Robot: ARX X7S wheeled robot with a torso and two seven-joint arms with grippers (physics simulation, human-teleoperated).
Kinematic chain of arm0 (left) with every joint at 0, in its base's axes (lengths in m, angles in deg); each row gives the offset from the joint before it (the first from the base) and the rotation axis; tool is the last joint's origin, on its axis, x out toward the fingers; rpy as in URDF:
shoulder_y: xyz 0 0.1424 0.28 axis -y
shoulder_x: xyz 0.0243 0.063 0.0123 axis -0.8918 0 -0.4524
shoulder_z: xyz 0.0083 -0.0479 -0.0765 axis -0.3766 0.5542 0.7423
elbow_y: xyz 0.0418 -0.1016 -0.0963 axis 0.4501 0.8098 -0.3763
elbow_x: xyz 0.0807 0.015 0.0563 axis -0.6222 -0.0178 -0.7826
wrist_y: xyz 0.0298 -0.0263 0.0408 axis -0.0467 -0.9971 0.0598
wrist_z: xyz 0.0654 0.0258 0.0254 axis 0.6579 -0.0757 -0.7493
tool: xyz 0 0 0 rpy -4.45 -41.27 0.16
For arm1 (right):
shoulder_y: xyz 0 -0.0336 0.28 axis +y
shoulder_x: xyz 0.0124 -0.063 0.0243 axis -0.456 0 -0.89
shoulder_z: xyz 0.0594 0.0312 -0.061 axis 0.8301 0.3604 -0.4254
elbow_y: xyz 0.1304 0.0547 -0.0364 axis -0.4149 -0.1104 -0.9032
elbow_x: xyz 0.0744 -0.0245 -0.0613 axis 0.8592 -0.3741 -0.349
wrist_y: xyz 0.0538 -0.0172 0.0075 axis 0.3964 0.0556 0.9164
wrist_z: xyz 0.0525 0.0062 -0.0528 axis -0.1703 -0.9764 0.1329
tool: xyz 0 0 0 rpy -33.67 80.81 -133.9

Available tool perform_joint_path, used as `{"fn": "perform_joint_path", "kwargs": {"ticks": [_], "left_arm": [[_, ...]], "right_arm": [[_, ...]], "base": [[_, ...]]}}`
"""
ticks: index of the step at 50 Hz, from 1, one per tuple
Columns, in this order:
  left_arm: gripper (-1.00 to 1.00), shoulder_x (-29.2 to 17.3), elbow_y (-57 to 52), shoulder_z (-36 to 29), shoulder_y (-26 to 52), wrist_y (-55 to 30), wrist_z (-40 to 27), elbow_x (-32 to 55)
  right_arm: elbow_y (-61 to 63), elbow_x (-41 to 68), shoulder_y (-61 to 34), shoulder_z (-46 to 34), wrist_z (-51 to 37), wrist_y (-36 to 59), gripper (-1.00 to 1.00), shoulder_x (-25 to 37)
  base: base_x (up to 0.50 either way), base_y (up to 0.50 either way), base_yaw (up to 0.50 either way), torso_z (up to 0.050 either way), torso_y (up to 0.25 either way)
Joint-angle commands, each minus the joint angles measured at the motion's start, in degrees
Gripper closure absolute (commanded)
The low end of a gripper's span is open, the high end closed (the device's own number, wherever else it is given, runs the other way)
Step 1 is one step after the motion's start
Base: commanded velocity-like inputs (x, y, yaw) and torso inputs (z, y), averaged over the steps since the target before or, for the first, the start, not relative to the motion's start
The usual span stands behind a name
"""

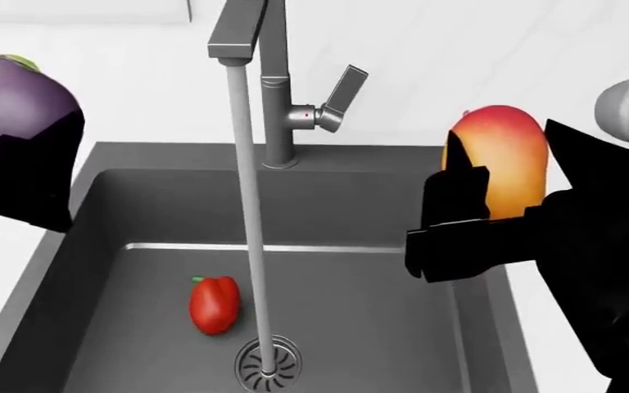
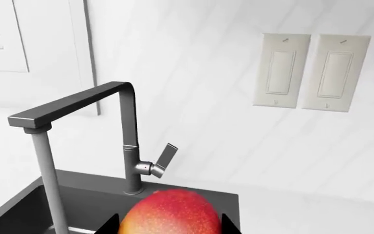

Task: Pick the eggplants and mangos from the sink and place them in one bowl. Place the bell pepper in the other bowl. Then turn off the sink faucet.

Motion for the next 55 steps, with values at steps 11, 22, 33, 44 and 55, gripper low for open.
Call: {"fn": "perform_joint_path", "kwargs": {"ticks": [11,22,33,44,55], "left_arm": [[1.0,0.04,-0.76,1.23,-0.57,0.87,-0.2,1.23],[1.0,-0.05,-0.82,1.12,0.04,0.65,-0.08,1.5],[1.0,0.31,-0.82,0.69,-0.22,0.88,0.02,0.99],[1.0,0.05,-0.97,0.84,-0.56,1.27,0.25,0.95],[1.0,0.63,-0.92,0.42,-0.44,1.43,0.03,0.56]], "right_arm": [[2.26,-1.52,1.52,0.4,1.11,-1.44,1.0,1.2],[3.0,-1.5,2.2,0.3,0.91,-2.19,1.0,1.77],[4.45,-5.34,3.92,0.13,4.26,-3.02,1.0,2.13],[4.88,-3.96,4.13,0.29,2.57,-3.63,1.0,2.89],[6.07,-5.18,6.14,1.78,2.6,-4.82,1.0,3.96]], "base": [[-0.44,0.0,0.0,0.0,0.0],[-0.5,-0.07,0.0,0.0,0.0],[-0.38,-0.43,0.0,0.0,0.0],[-0.1,-0.5,0.0,0.0,0.0],[-0.01,-0.5,0.0,0.0,0.0]]}}
